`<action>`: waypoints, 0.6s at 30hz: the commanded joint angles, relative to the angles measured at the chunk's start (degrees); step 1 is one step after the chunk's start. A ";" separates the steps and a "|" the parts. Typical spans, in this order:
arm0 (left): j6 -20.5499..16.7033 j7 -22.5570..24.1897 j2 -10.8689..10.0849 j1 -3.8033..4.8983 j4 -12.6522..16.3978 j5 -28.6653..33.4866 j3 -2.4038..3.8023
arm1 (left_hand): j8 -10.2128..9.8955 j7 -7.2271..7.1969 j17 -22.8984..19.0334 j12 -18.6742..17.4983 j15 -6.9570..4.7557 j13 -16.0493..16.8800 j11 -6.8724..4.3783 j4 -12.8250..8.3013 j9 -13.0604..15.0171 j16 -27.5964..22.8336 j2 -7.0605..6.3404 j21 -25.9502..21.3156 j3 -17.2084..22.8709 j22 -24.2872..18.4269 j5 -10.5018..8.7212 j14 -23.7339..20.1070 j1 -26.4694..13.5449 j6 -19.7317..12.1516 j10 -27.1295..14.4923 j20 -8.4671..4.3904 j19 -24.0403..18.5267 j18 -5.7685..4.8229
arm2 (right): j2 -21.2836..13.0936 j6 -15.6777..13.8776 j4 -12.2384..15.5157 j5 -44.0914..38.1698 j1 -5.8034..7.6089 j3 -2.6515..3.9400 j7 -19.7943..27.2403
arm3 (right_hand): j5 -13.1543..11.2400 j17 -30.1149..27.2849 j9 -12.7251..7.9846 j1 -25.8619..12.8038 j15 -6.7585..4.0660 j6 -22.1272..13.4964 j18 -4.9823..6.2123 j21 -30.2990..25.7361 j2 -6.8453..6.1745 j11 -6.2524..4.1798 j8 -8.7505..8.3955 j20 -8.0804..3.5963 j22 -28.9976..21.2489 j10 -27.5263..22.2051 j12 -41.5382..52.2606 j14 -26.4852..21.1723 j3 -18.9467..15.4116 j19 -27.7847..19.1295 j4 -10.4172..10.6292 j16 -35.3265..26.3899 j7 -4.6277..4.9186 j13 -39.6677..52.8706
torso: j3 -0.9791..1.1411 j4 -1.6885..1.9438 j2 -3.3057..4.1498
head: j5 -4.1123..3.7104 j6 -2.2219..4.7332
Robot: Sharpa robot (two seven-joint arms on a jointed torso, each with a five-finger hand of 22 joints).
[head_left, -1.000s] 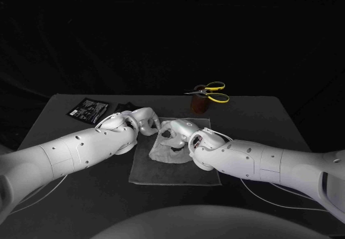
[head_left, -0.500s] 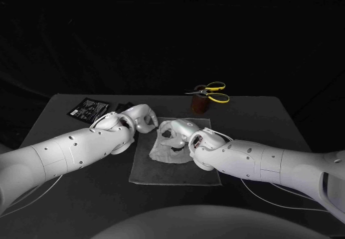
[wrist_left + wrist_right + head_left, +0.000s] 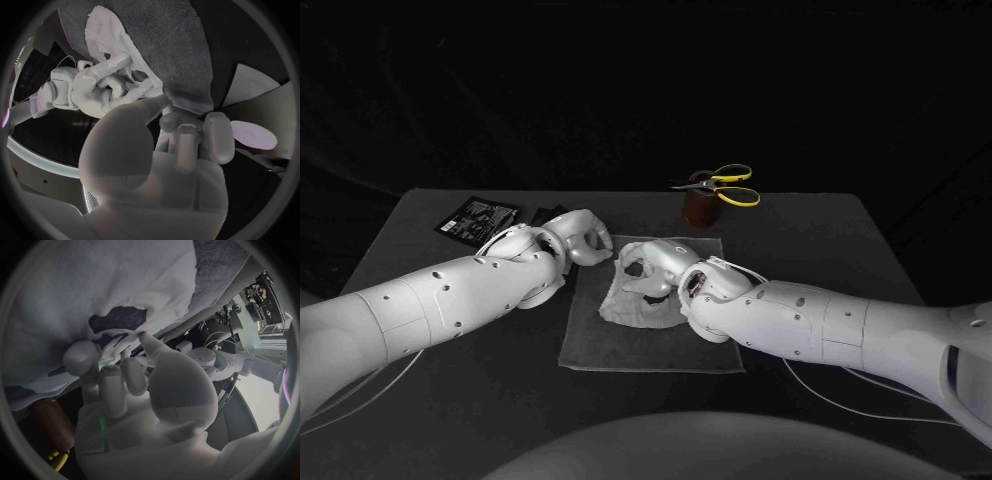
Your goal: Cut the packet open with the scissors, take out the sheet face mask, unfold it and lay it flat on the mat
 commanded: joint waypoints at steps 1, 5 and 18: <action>3.14 -0.44 0.26 0.06 0.23 3.75 0.00 | -0.86 0.63 8.90 -0.94 0.74 -1.71 0.50 0.48 -0.32 -0.35 -1.54 -0.56 -3.03 -0.42 -0.33 3.89 -0.59 -1.69 -1.29 0.50 -0.59 0.93 | -0.47 4.05 -0.69 -0.45 -0.69 -0.57 -3.14 | 0.30 6.35 0.06 0.38 -0.30 -0.12 0.57 0.03 -0.02 0.11 -0.11 -0.20 5.85 -0.15 0.07 3.85 -0.33 -0.23 -0.12 0.22 0.30 1.07 | -0.06 0.02 0.04 | 0.11 0.00; 2.84 0.76 0.37 0.03 0.41 4.10 -0.04 | -1.54 0.83 9.01 -0.88 1.01 -1.91 0.73 0.07 -0.68 -0.31 -1.68 -0.58 -7.13 -0.35 -0.34 3.88 0.37 -2.56 -1.55 0.93 -0.50 0.94 | -0.55 4.05 -0.67 -0.50 -0.68 -0.57 -3.17 | 0.30 6.35 0.06 0.38 -0.30 -0.12 0.57 0.03 -0.02 0.11 -0.11 -0.20 5.85 -0.15 0.07 3.85 -0.33 -0.23 -0.12 0.22 0.30 1.07 | -0.11 -0.03 0.00 | 0.07 0.00; 1.38 4.04 1.24 -0.46 -0.45 1.72 -0.47 | -1.55 0.65 10.20 1.63 1.04 1.78 0.62 -1.21 -1.16 0.19 -0.27 0.00 -9.58 0.36 -0.32 4.30 4.72 -1.45 0.94 1.10 0.07 0.75 | -0.60 4.13 -0.63 -0.51 -0.65 -0.57 -3.26 | 0.30 6.38 0.04 0.39 -0.30 -0.08 0.56 0.03 0.04 0.10 -0.18 -0.21 5.85 -0.11 0.13 3.86 -0.51 -0.22 -0.11 0.23 0.28 1.10 | -0.04 -0.03 0.03 | 0.03 0.00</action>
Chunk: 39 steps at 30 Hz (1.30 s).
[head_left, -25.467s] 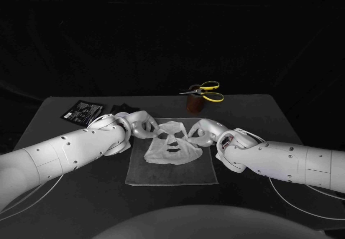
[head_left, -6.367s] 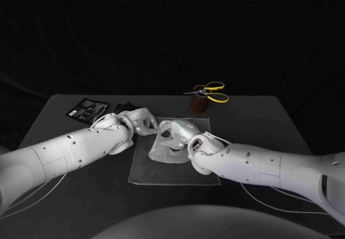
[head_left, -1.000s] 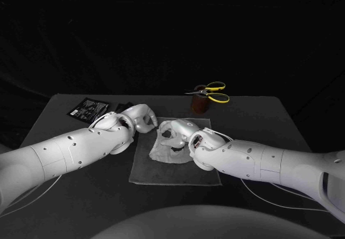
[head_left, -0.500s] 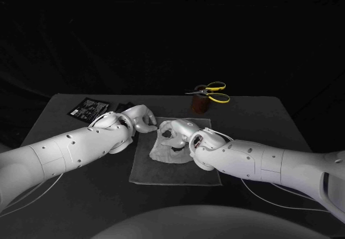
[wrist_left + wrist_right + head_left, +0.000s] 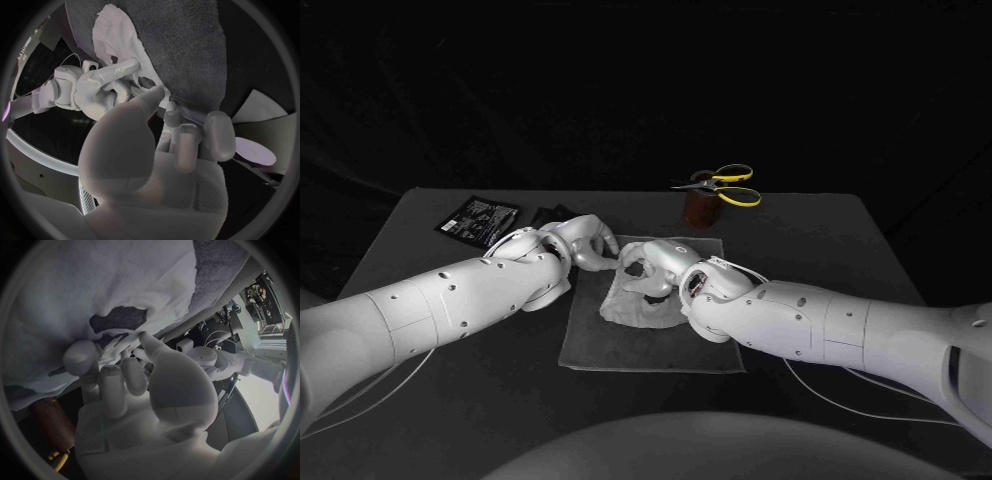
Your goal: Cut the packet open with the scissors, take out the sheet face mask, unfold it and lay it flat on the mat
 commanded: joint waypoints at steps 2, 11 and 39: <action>-0.32 2.98 0.38 -0.11 0.00 -0.85 -0.01 | 0.78 -0.80 10.52 1.73 0.02 2.61 -0.66 -0.48 0.08 0.33 0.50 0.61 0.10 0.55 -0.32 4.24 1.77 2.21 2.23 0.26 0.43 0.71 | -0.51 4.06 -0.75 -0.48 -0.69 -0.57 -3.28 | 0.30 6.41 0.02 0.39 -0.30 -0.08 0.56 0.03 0.04 0.11 -0.12 -0.21 5.81 -0.11 0.13 3.86 -0.32 -0.21 -0.07 0.35 0.29 1.10 | 0.04 0.02 -0.03 | -0.04 0.00; -0.51 3.39 0.98 -0.19 -0.78 -1.15 -0.04 | 1.67 -1.74 11.62 3.90 -0.83 6.33 -1.59 -0.72 -0.10 0.75 2.25 1.49 1.78 1.54 -0.32 4.67 3.55 5.03 5.03 -0.51 1.18 0.45 | -0.48 4.12 -0.76 -0.50 -0.68 -0.57 -3.36 | 0.30 6.41 0.02 0.39 -0.30 -0.08 0.56 0.03 0.04 0.11 -0.12 -0.21 5.81 -0.11 0.13 3.86 -0.32 -0.21 -0.07 0.35 0.29 1.10 | 0.07 -0.02 -0.01 | -0.06 0.00; 0.85 -0.29 1.10 -0.29 -1.28 -2.43 -0.06 | -0.55 -0.24 12.46 5.17 0.19 7.86 -0.23 3.01 -2.09 1.06 -0.66 2.47 -6.18 2.66 -0.33 4.99 -0.46 2.00 5.60 0.06 2.08 0.10 | -0.49 4.15 -0.85 -0.62 -0.67 -0.57 -3.62 | 0.30 6.41 0.02 0.39 -0.30 -0.08 0.56 0.03 0.04 0.11 -0.12 -0.21 5.81 -0.11 0.13 3.86 -0.32 -0.21 -0.07 0.35 0.29 1.10 | 0.04 0.02 -0.03 | -0.15 0.00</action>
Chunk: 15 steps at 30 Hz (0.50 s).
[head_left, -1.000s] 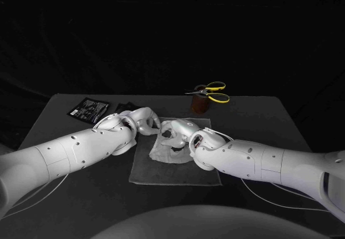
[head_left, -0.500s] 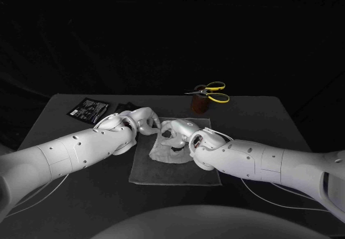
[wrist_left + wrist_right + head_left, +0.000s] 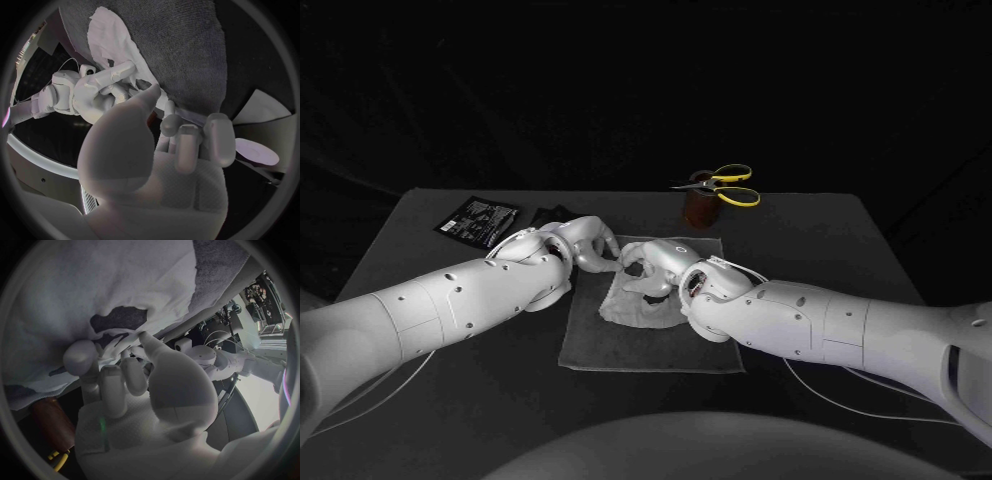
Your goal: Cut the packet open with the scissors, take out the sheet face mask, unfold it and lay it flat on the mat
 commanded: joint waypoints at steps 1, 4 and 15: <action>0.89 -0.45 -0.01 -0.02 0.29 -0.38 0.02 | -0.23 0.09 12.46 0.08 0.38 0.15 0.48 0.26 -0.17 0.16 0.33 0.21 -0.88 2.65 -0.33 5.17 0.09 -0.39 0.09 0.50 0.02 0.09 | -0.48 3.98 -0.84 -0.56 -0.70 -0.57 -3.46 | 0.31 6.39 0.07 0.39 -0.30 -0.06 0.56 0.03 0.04 0.11 -0.06 -0.21 5.81 -0.10 0.13 3.86 -0.18 -0.21 -0.09 0.24 0.49 1.09 | 0.00 0.02 0.00 | -0.03 0.00; 1.22 -0.59 -0.04 -0.02 0.41 -0.48 0.02 | -0.06 0.05 12.63 0.40 0.42 0.67 0.47 0.38 -0.27 0.23 1.06 0.32 -1.31 2.78 -0.32 5.23 1.11 -0.03 0.40 0.61 0.11 0.07 | -0.47 3.99 -0.88 -0.58 -0.70 -0.57 -3.48 | 0.31 6.39 0.07 0.39 -0.30 -0.06 0.56 0.03 0.04 0.11 -0.06 -0.21 5.81 -0.10 0.13 3.86 -0.18 -0.21 -0.09 0.24 0.49 1.09 | -0.02 -0.01 0.00 | 0.02 0.00; 2.27 -0.59 0.01 -0.05 0.62 -1.05 -0.01 | 1.27 -1.17 13.74 2.89 -0.42 5.46 -0.61 -0.34 -0.64 0.63 4.46 1.00 1.74 3.57 -0.30 5.62 5.98 3.55 3.79 0.12 0.68 -0.11 | -0.39 4.05 -1.02 -0.60 -0.70 -0.57 -3.50 | 0.31 6.33 0.05 0.45 -0.31 0.02 0.56 0.01 0.17 0.11 -0.14 -0.23 5.81 -0.13 0.09 3.85 -0.36 -0.21 -0.10 0.20 0.49 1.03 | 0.01 -0.01 0.02 | 0.06 0.00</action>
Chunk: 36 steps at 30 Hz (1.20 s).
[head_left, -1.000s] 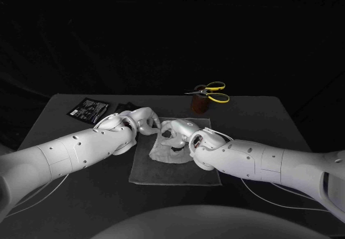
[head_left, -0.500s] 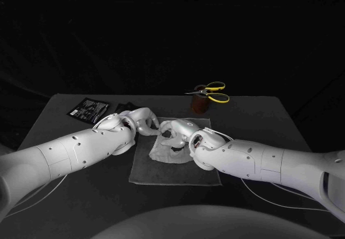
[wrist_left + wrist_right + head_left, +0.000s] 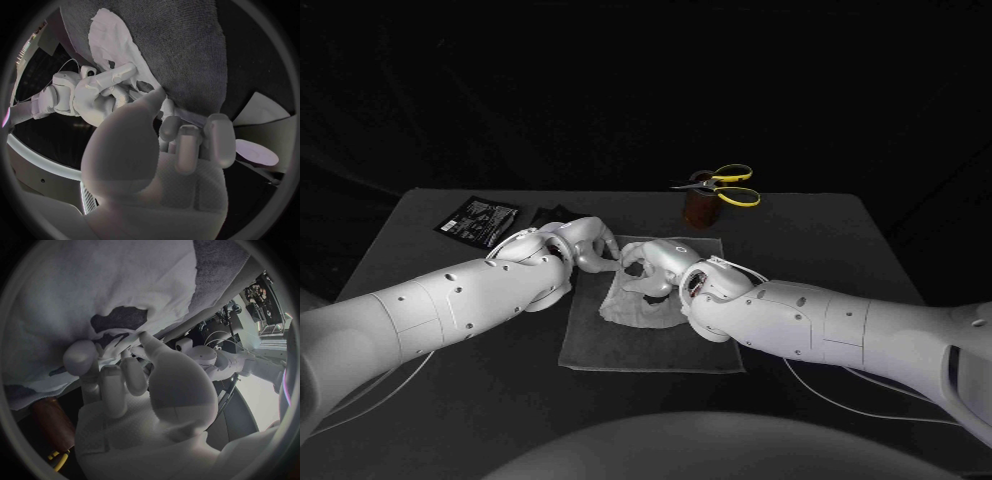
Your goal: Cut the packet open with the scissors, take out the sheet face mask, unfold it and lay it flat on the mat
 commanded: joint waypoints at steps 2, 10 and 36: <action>1.59 0.11 0.19 -0.07 0.18 -0.73 -0.05 | 0.64 -0.52 14.30 1.05 -0.70 2.18 -0.53 -0.36 -0.12 0.53 0.77 0.50 1.76 3.90 -0.29 5.80 1.41 1.76 1.63 -0.30 0.71 -0.19 | -0.40 4.02 -0.96 -0.55 -0.70 -0.58 -3.48 | 0.40 6.38 0.10 0.66 -0.31 -0.11 0.55 0.01 -0.05 0.11 -0.03 -0.22 5.85 -0.13 0.09 3.85 -0.36 -0.21 -0.11 0.32 0.39 1.08 | 0.01 -0.04 0.02 | 0.03 0.00; 2.19 0.32 0.42 -0.08 0.03 -1.16 -0.09 | 1.30 -1.39 15.06 2.65 -1.46 5.67 -1.35 -0.35 -0.54 0.80 0.73 1.27 3.96 4.80 -0.31 6.04 0.86 4.38 4.12 -1.01 1.37 -0.45 | -0.38 4.01 -1.00 -0.55 -0.70 -0.58 -3.52 | 0.40 6.38 0.10 0.66 -0.31 -0.11 0.55 0.01 -0.05 0.11 -0.03 -0.22 5.85 -0.13 0.09 3.85 -0.36 -0.21 -0.11 0.32 0.39 1.08 | 0.04 0.00 0.00 | 0.02 0.00; -5.27 3.81 0.45 -0.22 -0.30 -1.11 -0.05 | 4.08 -2.15 15.06 4.59 -2.39 11.67 -2.29 -1.39 0.92 0.80 0.81 2.96 12.81 6.76 -0.27 6.04 -2.33 5.71 8.76 -1.93 2.83 -0.99 | -0.43 4.11 -0.89 -0.75 -0.70 -0.58 -3.86 | 0.40 6.32 0.09 0.75 -0.31 -0.01 0.57 -0.14 0.07 0.10 -0.06 -0.23 5.81 -0.11 0.12 3.84 -0.46 -0.24 -0.14 0.28 0.38 1.10 | 0.02 -0.01 0.01 | 0.03 0.00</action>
